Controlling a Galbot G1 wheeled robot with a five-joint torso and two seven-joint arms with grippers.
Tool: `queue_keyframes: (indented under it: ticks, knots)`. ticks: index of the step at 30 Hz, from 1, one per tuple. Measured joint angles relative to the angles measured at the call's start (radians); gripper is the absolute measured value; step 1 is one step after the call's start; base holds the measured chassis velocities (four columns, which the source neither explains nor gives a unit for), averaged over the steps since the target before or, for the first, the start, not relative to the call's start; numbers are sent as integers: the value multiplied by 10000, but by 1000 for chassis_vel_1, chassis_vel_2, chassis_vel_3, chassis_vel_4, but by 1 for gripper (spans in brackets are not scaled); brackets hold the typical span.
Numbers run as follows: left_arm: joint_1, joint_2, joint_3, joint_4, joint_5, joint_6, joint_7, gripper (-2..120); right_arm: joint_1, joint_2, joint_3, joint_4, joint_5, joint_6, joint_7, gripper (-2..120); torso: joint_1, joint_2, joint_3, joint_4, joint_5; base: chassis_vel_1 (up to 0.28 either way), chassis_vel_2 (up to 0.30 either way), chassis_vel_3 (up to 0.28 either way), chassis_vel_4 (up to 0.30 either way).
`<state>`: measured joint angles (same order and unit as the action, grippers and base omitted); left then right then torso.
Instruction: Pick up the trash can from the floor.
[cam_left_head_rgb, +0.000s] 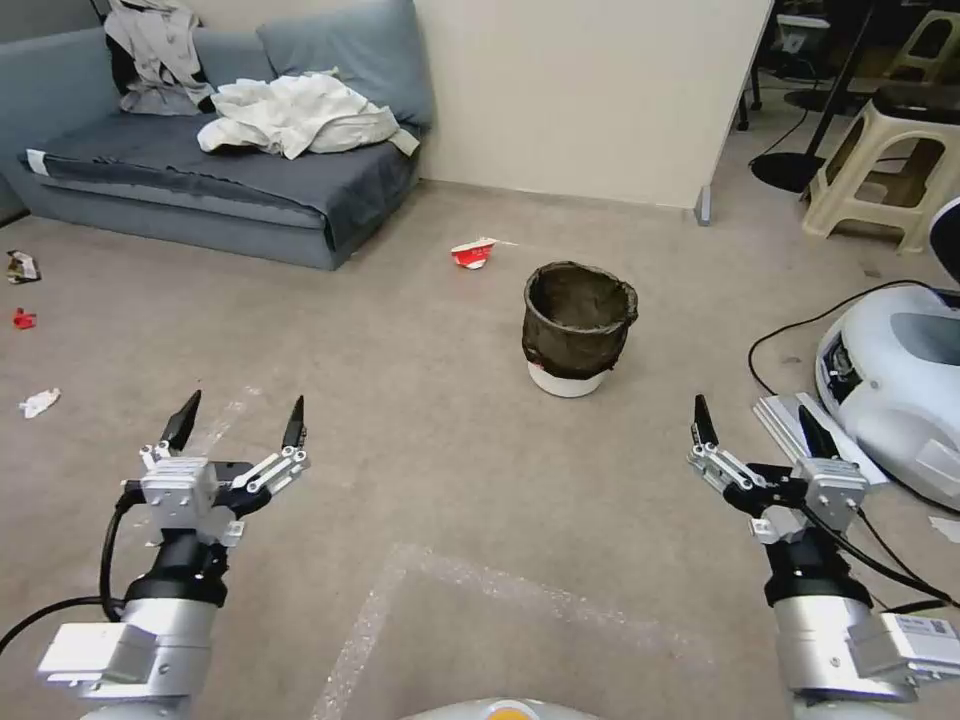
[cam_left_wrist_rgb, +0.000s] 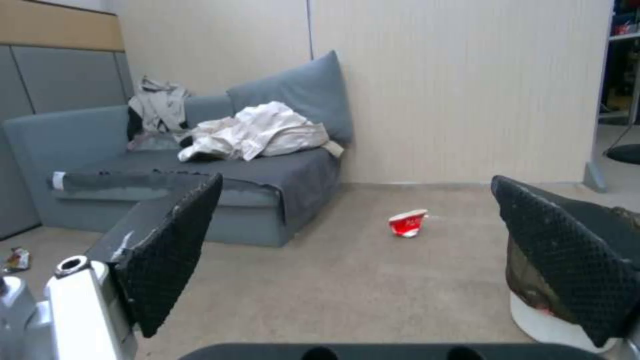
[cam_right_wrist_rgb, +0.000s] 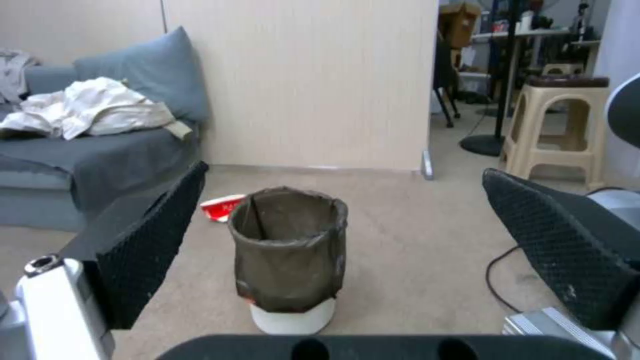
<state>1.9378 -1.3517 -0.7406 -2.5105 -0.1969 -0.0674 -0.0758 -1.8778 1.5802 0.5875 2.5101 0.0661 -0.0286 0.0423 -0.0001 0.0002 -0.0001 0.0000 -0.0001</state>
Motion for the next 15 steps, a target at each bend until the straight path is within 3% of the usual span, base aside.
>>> queue_keyframes:
  ticks: [15]
  knots:
    - [-44, -87, -7, 61, 207, 165, 8, 100, 304, -82, -14, -314, 210, -176, -6, 100, 1, 0, 0, 1, 2, 0, 0, 0, 0]
